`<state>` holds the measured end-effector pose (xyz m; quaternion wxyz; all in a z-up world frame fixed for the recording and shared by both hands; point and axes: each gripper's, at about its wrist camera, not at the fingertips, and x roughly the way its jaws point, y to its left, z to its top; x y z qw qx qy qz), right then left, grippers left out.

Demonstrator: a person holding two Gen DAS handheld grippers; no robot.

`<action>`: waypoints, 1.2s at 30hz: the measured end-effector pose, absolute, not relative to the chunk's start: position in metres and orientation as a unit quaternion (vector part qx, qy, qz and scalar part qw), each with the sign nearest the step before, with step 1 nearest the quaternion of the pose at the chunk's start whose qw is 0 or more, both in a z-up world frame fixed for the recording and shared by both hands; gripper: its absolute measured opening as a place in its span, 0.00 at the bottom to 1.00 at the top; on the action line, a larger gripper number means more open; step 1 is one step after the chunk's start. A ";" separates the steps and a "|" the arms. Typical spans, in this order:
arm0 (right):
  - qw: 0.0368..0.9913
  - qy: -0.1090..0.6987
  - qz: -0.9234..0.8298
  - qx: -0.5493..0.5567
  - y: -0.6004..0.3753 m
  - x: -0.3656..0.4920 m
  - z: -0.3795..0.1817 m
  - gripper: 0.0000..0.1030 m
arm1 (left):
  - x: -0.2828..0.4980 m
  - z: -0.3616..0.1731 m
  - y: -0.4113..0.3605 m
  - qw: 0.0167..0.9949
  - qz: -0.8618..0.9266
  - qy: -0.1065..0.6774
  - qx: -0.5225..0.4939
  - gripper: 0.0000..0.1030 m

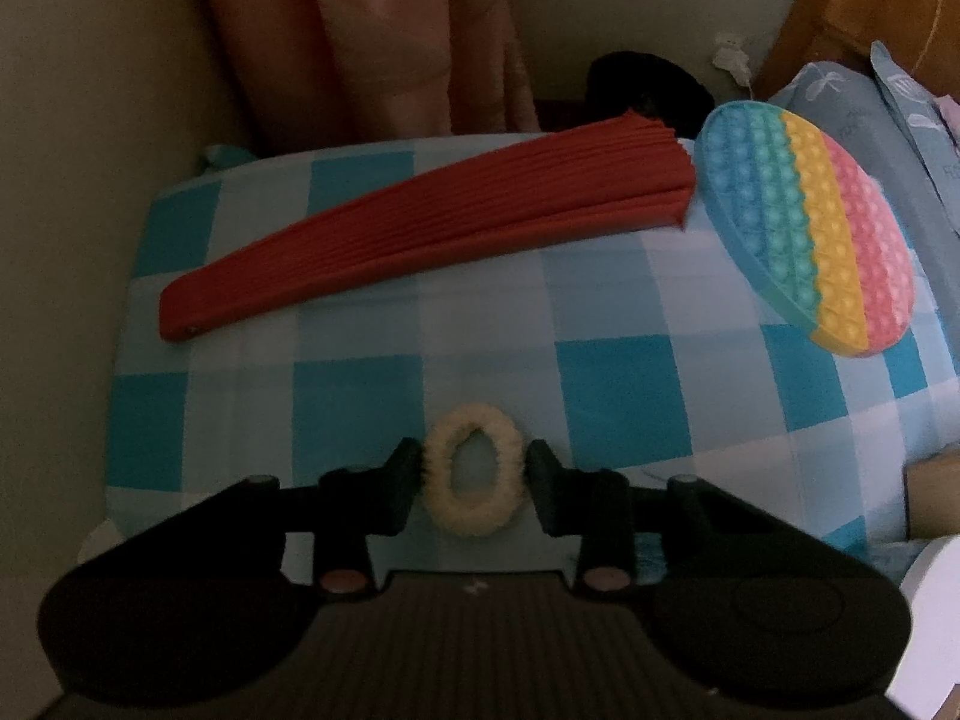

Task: Organize soft objects
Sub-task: 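Carry the ring with the left gripper into the box while the right drops the earplug there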

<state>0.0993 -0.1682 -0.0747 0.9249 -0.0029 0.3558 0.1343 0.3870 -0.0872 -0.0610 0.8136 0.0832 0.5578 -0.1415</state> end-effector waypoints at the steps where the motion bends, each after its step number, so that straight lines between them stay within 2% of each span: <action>1: 0.925 0.355 0.134 -0.003 -0.168 0.099 -0.074 0.14 | 0.387 -0.060 -0.087 0.814 -0.142 0.557 0.083 0.33; 19: 0.943 0.317 0.107 -0.005 -0.178 0.067 -0.035 0.14 | 0.339 0.007 -0.085 0.838 -0.183 0.506 0.086 0.33; 28: 0.961 0.275 0.028 0.016 -0.222 0.035 -0.002 0.14 | 0.288 0.043 -0.106 0.837 -0.242 0.481 0.096 0.33; 36: 0.958 0.280 -0.053 0.035 -0.271 0.027 -0.009 0.14 | 0.234 0.054 -0.147 0.817 -0.310 0.471 0.122 0.33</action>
